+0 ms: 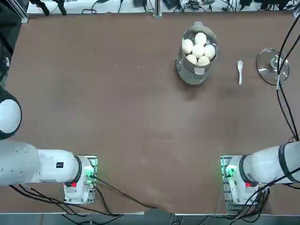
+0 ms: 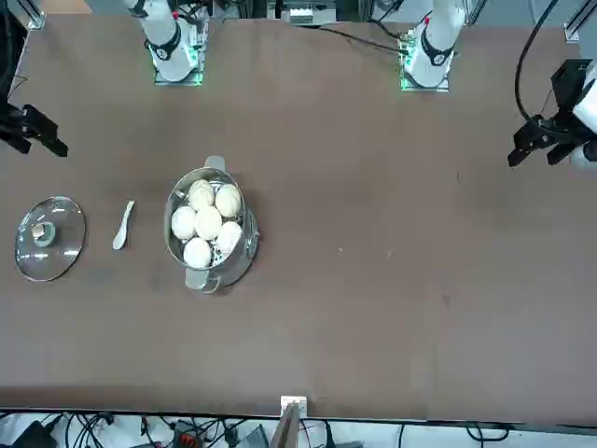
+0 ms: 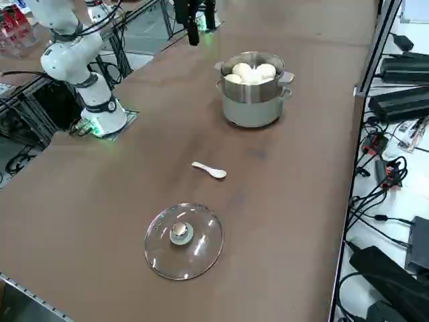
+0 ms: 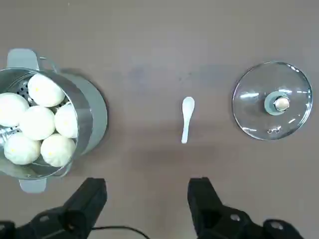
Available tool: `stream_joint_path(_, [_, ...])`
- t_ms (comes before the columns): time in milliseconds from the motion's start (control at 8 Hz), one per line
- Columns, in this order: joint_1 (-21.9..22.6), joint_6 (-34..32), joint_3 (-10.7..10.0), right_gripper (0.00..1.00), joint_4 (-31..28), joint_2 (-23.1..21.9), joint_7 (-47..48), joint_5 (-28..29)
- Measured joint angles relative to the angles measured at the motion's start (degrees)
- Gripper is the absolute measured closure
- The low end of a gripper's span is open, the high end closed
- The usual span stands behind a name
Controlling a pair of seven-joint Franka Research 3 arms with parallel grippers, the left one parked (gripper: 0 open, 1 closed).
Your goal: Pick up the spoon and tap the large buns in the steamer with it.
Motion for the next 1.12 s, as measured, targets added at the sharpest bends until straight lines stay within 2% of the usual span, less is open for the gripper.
stream_joint_path(375, [-0.1, 0.0, -0.1, 0.00, 0.0, 0.3, -0.1, 0.0])
stream_joint_path(625, [-0.2, 0.4, -0.1, 0.00, -0.5, 2.2, -0.1, 0.0])
stream_joint_path(875, [-0.9, 4.4, -0.3, 0.00, -3.5, 5.7, -0.1, 0.0])
stream_joint_path(1125, [-2.9, 11.5, -0.6, 0.00, -9.5, 8.2, -0.1, 0.0])
